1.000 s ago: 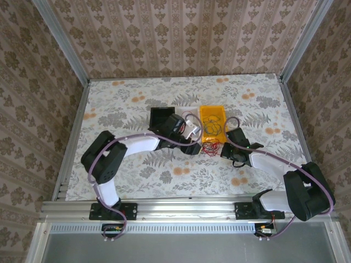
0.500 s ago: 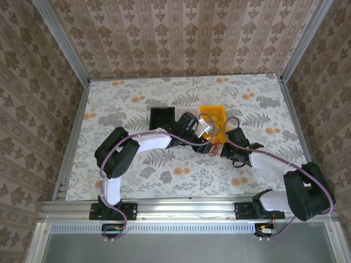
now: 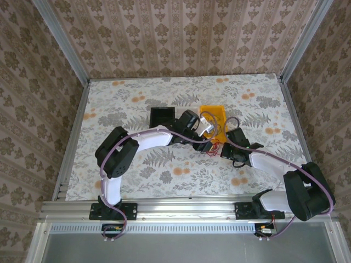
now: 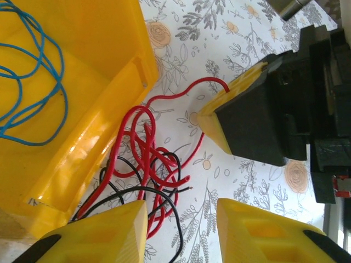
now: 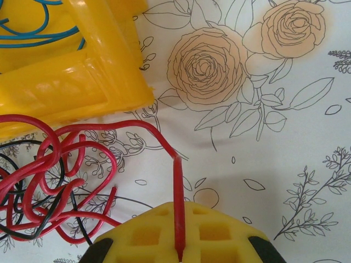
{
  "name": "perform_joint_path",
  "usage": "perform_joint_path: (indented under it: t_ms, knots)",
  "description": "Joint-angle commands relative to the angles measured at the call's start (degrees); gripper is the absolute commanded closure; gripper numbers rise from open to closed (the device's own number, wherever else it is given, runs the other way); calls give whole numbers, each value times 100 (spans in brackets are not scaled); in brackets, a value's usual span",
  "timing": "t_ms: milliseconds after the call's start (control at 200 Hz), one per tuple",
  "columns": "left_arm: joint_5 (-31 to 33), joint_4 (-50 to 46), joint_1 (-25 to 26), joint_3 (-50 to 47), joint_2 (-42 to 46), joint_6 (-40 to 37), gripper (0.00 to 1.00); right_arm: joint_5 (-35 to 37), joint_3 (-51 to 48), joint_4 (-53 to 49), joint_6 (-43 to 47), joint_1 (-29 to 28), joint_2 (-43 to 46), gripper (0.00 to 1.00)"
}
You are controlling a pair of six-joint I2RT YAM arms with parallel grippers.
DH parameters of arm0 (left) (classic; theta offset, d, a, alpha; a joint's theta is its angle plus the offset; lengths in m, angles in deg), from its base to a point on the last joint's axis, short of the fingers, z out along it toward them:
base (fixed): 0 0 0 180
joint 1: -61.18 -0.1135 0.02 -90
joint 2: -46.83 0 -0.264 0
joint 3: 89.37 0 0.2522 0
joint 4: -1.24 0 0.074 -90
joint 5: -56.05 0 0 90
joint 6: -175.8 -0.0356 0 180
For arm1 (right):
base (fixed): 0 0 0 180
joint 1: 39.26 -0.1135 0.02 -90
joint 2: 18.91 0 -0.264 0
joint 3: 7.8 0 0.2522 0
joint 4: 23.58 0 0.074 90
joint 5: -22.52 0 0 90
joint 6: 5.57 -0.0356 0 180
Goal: Untangle the cables
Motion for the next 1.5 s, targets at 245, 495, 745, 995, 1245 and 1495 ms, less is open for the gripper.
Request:
perform_joint_path:
  t_ms: [245,495,745,995,1245,1495]
  knots:
    - [30,-1570,196,939,-663,-712,61,-25,-162,58,54,-17,82,100]
    - [310,-1335,227,855,-644,-540,77,11,-239,70,10,10,216,100]
    - [344,-901,191,641,-554,-341,100,22,-251,12,-24,36,309,99]
    - [304,422,-232,-520,469,411,100,69,-256,-21,-78,80,331,99]
    - [333,651,-736,-1595,1510,711,100,66,-241,-35,-104,120,283,99]
    - [638,209,-482,-1953,2023,139,100,-1,-244,0,-69,122,248,99]
